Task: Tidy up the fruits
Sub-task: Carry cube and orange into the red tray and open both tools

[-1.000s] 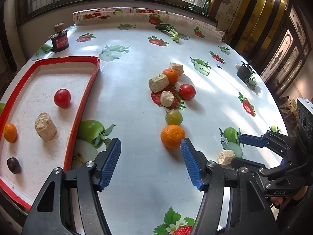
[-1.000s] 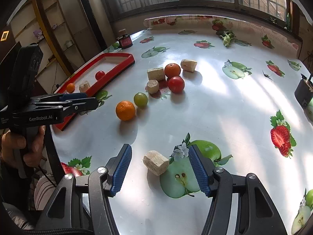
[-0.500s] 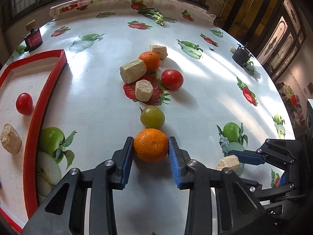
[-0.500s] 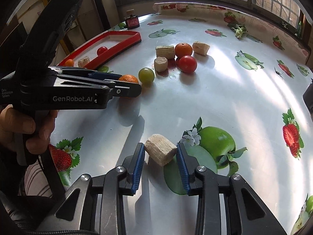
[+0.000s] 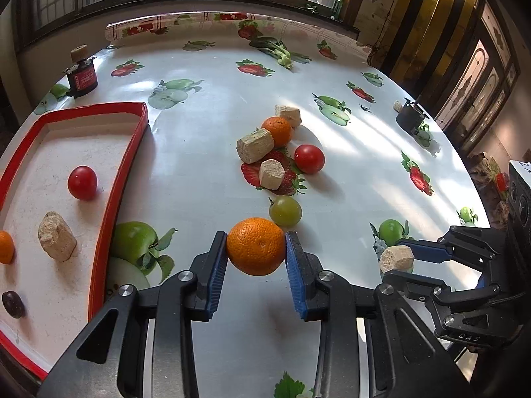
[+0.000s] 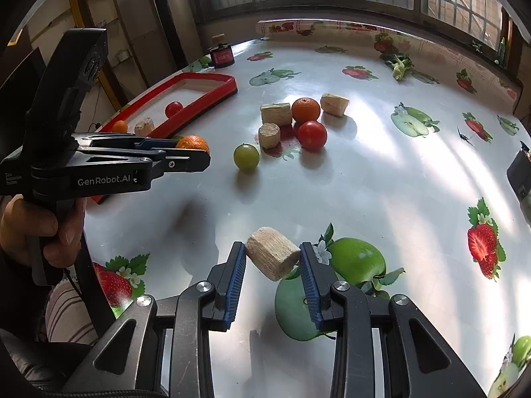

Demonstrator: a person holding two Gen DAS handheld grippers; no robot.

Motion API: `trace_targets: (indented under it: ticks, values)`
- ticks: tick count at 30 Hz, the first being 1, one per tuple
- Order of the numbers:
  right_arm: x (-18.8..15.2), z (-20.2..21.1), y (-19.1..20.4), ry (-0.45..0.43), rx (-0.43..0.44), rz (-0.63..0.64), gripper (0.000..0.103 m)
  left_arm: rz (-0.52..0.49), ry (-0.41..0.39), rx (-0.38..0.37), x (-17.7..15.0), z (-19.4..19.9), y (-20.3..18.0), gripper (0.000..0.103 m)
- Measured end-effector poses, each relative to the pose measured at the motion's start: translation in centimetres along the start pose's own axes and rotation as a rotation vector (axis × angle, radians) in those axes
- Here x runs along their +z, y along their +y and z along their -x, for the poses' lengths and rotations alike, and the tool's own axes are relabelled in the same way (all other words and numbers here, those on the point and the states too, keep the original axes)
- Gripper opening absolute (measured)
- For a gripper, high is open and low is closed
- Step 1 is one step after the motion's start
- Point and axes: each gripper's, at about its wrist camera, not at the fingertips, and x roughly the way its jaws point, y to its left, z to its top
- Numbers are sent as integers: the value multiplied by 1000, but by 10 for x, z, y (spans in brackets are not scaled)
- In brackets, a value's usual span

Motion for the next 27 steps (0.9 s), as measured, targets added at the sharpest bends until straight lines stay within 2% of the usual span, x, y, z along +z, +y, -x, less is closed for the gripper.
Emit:
trace_targets:
  ticks: [12,27]
  values:
    - [21,-1,18,-26,38,18,34,52,-64,53,4,32,37,32]
    - [67,-13,53,-58,94,71,34,135,-91,107,1,50,88,32]
